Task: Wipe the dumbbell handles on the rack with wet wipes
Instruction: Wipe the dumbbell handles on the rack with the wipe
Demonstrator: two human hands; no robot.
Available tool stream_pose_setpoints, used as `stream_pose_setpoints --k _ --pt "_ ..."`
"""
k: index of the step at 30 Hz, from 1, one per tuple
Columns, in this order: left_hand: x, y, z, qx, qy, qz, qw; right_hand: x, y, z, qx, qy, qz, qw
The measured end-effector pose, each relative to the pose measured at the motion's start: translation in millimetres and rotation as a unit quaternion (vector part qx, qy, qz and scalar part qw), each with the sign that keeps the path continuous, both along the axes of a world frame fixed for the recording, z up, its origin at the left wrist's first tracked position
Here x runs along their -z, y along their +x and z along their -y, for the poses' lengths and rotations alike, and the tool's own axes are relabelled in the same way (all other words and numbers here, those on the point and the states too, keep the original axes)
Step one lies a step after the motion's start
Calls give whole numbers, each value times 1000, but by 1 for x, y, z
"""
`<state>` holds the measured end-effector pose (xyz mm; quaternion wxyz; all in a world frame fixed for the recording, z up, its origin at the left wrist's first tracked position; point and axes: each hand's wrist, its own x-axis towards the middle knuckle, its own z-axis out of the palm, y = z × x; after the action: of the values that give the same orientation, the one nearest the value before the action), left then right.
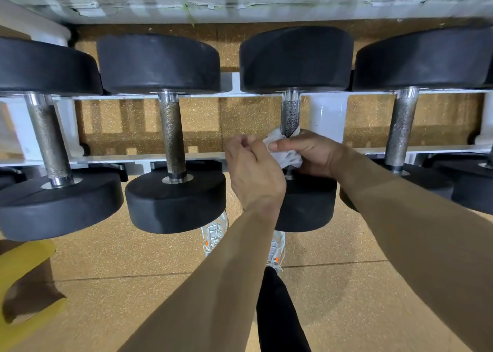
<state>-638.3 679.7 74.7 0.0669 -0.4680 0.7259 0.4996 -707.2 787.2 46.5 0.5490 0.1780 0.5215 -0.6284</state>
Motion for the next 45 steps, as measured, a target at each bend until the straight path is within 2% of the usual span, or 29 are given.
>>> stream_pose_setpoints --k 2,4,8,12,14,16,18,21,23,25,29,32,34,36,39,41,43,45 --pt "0 0 0 3 5 3 1000 1 -5 -1 -39 18 -16 999" --pt "0 -1 0 7 5 4 1000 -1 -4 4 -49 97 -59 992" --pt "-2 -1 0 4 10 4 1000 -9 -9 27 82 245 -97 961" --pt "-2 -1 0 3 6 7 1000 -12 -35 50 208 301 -143 919" --pt "-1 -1 -1 5 7 13 1000 -11 -33 46 194 271 -150 931" --pt "-2 -2 -1 6 7 18 1000 -3 -17 31 144 163 -116 969" --pt "-3 -2 -1 8 9 17 1000 5 -2 13 87 59 -45 993" --pt "-2 -1 0 12 10 16 1000 12 -1 -2 -25 1 3 1000" --pt "-1 -1 0 17 6 14 1000 8 -8 -5 -95 34 -27 995" --pt "-1 -1 -1 17 0 9 1000 2 -10 -1 -110 123 -75 984" --pt "0 -1 -1 4 8 2 1000 -5 -10 27 43 276 -108 954" --pt "-1 0 0 1 5 5 1000 -4 -32 49 184 324 -113 921" --pt "-1 0 -1 6 5 4 1000 -7 -41 55 228 319 -133 910" --pt "0 0 -1 9 2 6 1000 -8 -34 48 182 282 -145 931" --pt "-3 -1 -1 13 -2 13 1000 -7 -13 22 91 121 -54 987" --pt "-3 -1 -1 19 -4 19 1000 -8 -8 10 42 63 -4 997" --pt "-2 -1 0 18 1 17 1000 -9 -8 8 1 86 -22 996" --pt "-4 0 2 5 -4 1 1000 -13 -5 14 -20 173 -83 981"
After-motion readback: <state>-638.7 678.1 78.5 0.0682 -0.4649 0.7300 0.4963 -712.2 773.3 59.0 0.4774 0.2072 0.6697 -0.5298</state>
